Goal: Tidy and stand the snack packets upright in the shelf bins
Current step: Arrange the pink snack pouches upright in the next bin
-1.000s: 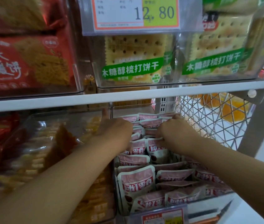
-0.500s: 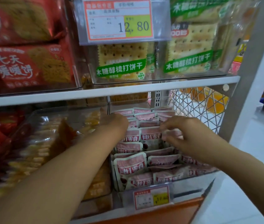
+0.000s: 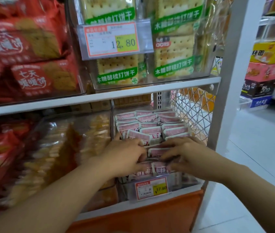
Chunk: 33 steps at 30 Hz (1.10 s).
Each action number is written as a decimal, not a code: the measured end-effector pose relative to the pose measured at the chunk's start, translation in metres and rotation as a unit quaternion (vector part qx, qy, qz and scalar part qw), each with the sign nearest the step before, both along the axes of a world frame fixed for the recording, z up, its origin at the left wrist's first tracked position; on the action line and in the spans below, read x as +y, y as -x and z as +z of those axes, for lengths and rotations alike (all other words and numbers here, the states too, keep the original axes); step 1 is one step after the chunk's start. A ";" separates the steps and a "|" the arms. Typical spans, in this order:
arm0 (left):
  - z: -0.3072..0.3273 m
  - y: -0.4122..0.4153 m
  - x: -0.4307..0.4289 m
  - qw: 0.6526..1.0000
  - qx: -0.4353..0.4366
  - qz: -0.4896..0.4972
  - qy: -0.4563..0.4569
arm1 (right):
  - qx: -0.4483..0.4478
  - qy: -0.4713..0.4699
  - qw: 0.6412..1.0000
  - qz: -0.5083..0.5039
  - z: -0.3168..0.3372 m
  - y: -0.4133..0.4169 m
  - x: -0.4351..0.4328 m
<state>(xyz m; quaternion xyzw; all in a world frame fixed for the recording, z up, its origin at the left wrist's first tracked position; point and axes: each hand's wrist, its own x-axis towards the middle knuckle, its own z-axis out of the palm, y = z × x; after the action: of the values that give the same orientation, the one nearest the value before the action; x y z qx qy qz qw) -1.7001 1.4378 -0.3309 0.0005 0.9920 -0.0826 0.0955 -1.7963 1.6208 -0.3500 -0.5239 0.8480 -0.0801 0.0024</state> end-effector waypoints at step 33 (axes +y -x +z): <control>-0.002 0.084 -0.059 0.987 0.082 0.079 -0.116 | 0.005 -0.009 0.998 -0.062 -0.014 0.020 -0.018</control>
<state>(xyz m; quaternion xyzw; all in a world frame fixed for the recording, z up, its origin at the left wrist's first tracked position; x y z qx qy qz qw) -1.7837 1.3789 -0.3332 -0.0740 0.9962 0.0413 0.0193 -1.8163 1.6028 -0.3639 -0.4706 0.8796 -0.0696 -0.0019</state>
